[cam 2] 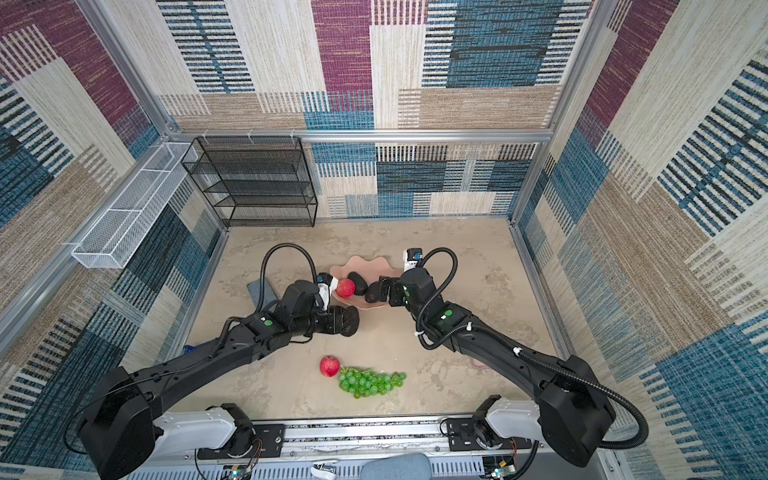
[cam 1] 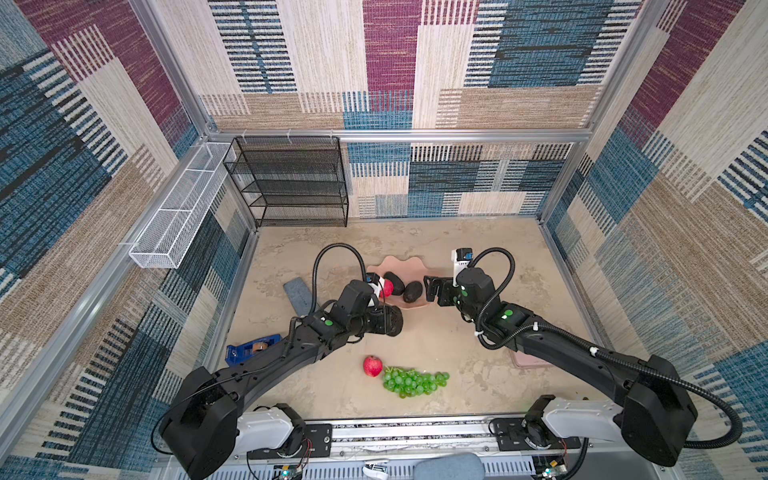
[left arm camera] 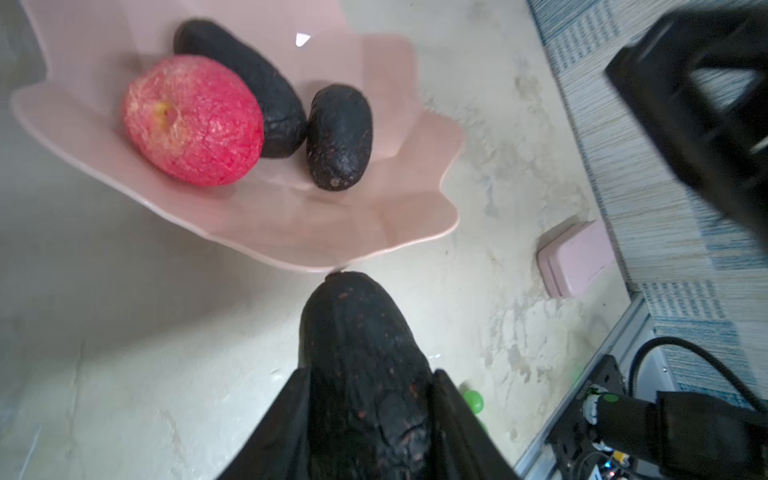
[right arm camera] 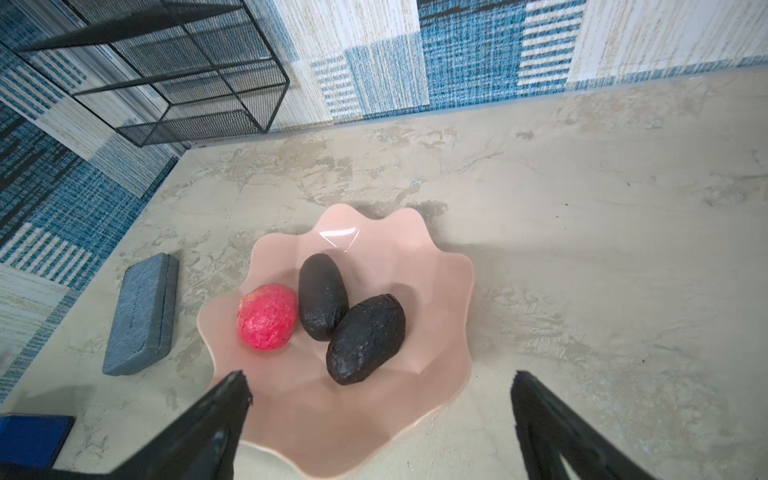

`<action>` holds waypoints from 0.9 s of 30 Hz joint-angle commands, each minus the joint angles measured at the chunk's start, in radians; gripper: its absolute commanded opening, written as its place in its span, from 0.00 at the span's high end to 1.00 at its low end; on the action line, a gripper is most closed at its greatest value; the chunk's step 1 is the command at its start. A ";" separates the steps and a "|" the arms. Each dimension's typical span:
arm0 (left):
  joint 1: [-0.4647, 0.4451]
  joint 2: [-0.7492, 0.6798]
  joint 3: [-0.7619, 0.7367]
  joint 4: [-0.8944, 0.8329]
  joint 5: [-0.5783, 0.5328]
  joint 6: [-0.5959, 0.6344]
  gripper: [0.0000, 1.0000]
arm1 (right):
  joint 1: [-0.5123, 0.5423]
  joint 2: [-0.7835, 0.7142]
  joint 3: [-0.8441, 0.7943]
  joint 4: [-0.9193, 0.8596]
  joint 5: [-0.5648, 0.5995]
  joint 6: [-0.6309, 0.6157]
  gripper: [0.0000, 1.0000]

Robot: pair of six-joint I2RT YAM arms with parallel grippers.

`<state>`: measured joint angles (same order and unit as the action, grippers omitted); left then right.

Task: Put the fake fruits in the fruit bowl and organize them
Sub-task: 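Grasp the last avocado with the left gripper and place it in the bowl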

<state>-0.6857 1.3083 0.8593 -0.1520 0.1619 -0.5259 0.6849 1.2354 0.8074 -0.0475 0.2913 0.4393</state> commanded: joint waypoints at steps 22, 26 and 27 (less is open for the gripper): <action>0.001 -0.042 0.044 0.106 -0.012 0.058 0.54 | -0.025 -0.090 -0.068 -0.009 0.063 0.013 0.00; 0.002 0.058 0.164 0.100 0.007 0.112 0.54 | -0.030 -0.097 -0.079 -0.014 0.058 0.026 0.00; 0.002 0.091 0.193 0.100 0.015 0.127 0.54 | -0.031 -0.101 -0.082 -0.019 0.057 0.030 0.00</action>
<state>-0.6861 1.3434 0.9962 -0.0925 0.1638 -0.4641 0.6579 1.1419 0.7277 -0.0750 0.3504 0.4492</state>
